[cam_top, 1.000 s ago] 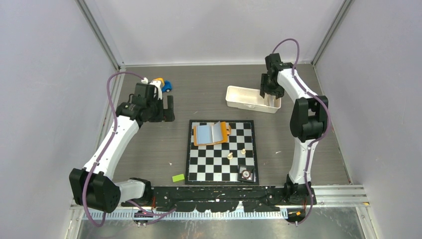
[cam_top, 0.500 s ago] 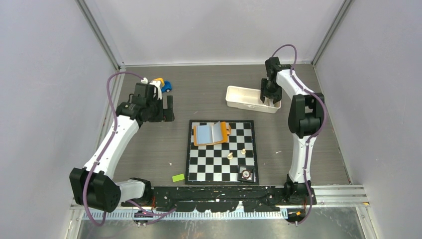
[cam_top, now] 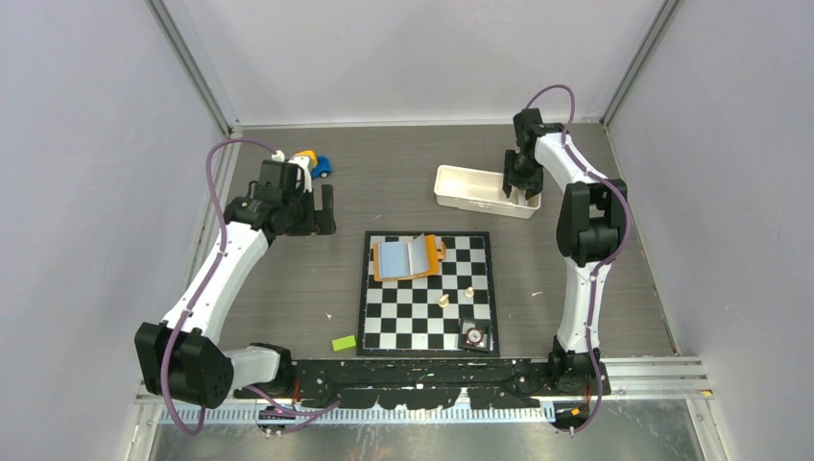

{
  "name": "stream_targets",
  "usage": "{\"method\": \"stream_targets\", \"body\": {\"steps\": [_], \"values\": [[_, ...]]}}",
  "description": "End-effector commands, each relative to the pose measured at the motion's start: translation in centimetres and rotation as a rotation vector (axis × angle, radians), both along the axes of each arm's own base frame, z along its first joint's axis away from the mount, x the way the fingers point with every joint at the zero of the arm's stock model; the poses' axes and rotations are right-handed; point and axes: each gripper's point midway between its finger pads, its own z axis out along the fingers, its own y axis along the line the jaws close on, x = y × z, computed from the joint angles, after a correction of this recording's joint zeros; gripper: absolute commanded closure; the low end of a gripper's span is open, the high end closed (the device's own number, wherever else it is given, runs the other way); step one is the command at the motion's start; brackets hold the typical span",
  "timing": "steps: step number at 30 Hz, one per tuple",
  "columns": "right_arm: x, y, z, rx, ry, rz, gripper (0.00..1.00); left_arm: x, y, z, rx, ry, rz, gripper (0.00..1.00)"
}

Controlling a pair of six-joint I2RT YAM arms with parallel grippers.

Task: Put the credit cards into the card holder
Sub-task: Pick up the credit card from the storage box.

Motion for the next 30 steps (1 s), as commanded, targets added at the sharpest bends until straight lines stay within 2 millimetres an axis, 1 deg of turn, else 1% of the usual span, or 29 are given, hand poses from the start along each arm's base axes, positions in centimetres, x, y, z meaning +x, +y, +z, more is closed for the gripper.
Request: {"method": "stream_targets", "body": {"steps": [1, 9, 14, 21, 29, 30], "values": [[1.1, 0.8, 5.3, 0.042, -0.120, 0.003, 0.48, 0.8, 0.4, 0.3, 0.010, -0.032, 0.008, 0.05], [1.0, 0.9, 5.8, 0.046, -0.128, 0.001, 0.53, 0.8, 0.4, 0.3, 0.010, -0.031, 0.009, 0.05], [0.8, 0.9, 6.0, 0.045, -0.128, -0.003, 0.59, 0.8, 0.4, 0.3, 0.009, -0.032, 0.010, 0.05], [0.7, 0.6, 5.9, 0.032, -0.123, -0.013, 0.71, 0.7, 0.5, 0.2, 0.010, -0.029, 0.011, 0.05], [0.6, 0.3, 6.5, 0.020, -0.134, -0.021, 0.78, 0.7, 0.5, 0.1, 0.010, -0.027, 0.011, 0.05], [0.5, 0.2, 6.5, 0.019, -0.133, -0.022, 0.80, 0.7, 0.1, 0.2, -0.005, -0.024, -0.002, 0.05]]}}
